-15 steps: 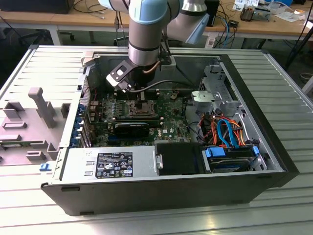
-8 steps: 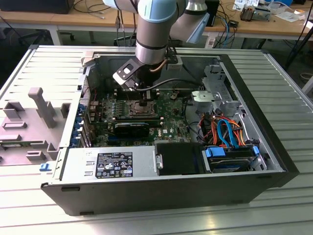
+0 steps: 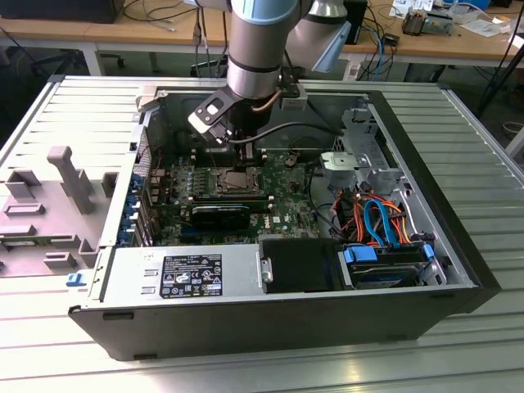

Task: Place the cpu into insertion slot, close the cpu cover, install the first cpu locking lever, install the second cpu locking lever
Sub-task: 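Close the cpu cover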

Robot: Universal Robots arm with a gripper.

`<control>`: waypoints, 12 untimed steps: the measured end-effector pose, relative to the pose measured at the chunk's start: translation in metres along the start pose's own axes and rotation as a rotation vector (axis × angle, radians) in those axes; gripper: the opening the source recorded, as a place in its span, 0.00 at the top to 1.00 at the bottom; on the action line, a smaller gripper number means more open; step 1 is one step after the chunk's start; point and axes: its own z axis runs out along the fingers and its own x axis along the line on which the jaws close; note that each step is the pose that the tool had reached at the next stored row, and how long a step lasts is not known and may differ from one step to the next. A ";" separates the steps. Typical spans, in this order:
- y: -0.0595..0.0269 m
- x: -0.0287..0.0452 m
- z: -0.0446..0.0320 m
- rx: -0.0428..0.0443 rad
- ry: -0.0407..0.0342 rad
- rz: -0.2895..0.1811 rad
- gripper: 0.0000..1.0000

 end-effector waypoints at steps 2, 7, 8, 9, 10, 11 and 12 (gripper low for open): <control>-0.0001 0.0000 -0.0013 0.0001 0.0000 0.000 0.89; -0.0006 0.0003 -0.0073 0.0000 0.0002 0.000 0.89; -0.0007 0.0003 -0.0081 0.0000 0.0001 0.000 0.89; -0.0007 0.0003 -0.0088 0.0000 0.0001 0.000 0.89; -0.0008 0.0004 -0.0102 0.0000 0.0001 0.000 0.89; -0.0009 0.0004 -0.0113 0.0000 0.0001 0.000 0.89; -0.0010 0.0005 -0.0121 0.0000 0.0000 0.000 0.89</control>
